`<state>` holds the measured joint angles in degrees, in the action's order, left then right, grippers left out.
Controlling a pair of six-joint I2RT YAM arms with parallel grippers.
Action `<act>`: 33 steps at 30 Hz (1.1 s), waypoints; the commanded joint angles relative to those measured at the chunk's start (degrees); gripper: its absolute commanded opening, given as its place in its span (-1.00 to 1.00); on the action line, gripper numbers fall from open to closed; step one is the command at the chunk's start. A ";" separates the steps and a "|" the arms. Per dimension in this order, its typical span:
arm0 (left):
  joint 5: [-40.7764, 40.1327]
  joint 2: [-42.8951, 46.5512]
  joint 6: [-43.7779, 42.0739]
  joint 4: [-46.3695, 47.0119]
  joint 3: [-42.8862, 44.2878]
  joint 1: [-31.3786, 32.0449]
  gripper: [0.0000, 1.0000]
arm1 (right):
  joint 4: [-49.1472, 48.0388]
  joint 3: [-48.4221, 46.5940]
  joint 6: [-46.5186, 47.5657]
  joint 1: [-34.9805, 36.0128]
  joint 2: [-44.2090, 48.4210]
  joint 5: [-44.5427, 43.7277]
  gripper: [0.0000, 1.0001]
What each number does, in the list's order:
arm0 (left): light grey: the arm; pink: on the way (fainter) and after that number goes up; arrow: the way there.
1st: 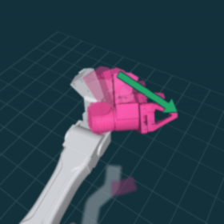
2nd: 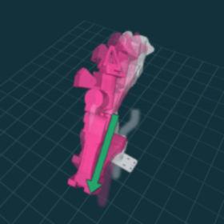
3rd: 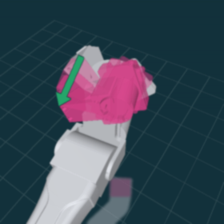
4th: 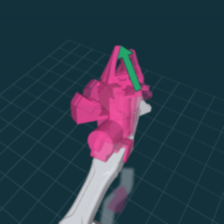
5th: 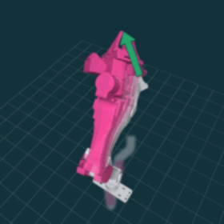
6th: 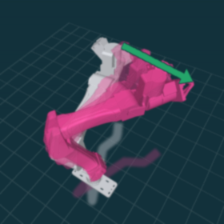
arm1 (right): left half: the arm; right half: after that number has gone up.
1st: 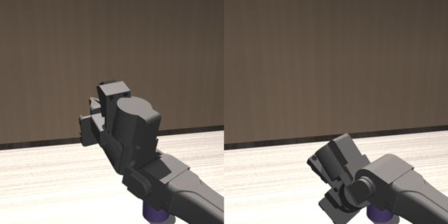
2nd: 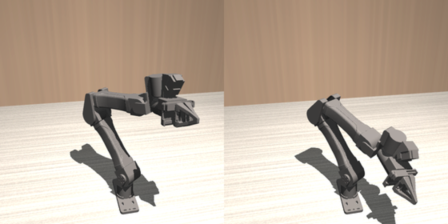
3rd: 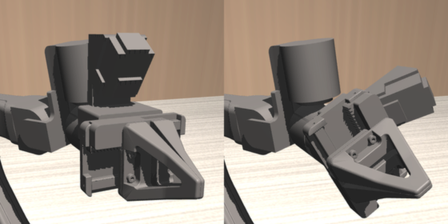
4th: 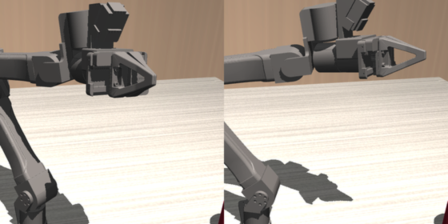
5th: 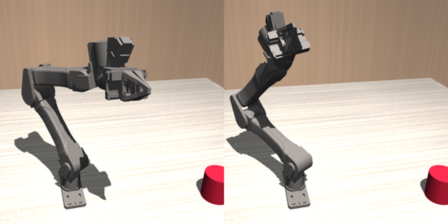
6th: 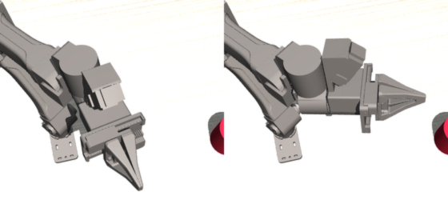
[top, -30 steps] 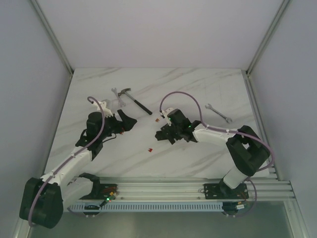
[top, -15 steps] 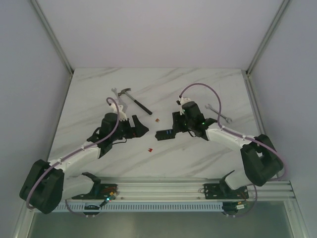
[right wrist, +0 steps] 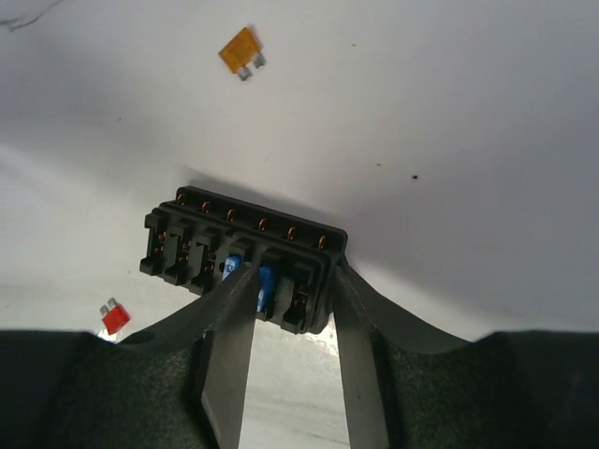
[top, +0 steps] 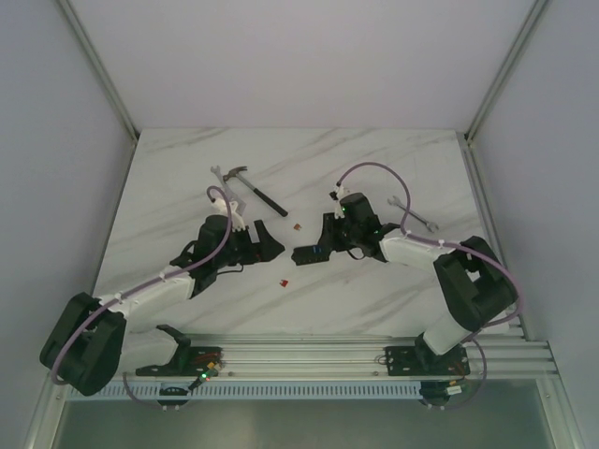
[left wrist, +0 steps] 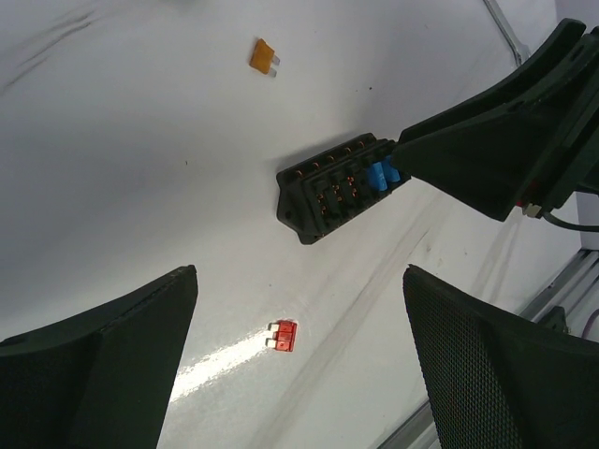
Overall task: Snap on the fuse box
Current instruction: Adjust the fuse box base at the center of the board.
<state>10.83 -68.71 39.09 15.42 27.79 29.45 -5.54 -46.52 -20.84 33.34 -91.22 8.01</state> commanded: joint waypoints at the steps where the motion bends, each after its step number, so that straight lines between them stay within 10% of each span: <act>1: -0.36 -0.95 0.64 1.06 0.71 0.34 1.00 | -1.34 0.58 -0.50 0.08 -1.74 5.49 -0.16; 23: 4.90 -4.12 -2.78 0.18 2.59 0.37 1.00 | 5.36 -10.95 2.78 3.66 -10.35 21.78 -0.17; 33: 5.64 -6.12 -10.33 -4.46 5.78 0.35 0.97 | 13.94 -12.81 2.24 2.04 -2.32 3.60 0.03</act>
<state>14.59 -73.47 33.12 13.21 31.53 29.65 1.83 -58.33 -18.57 36.62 -98.80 21.61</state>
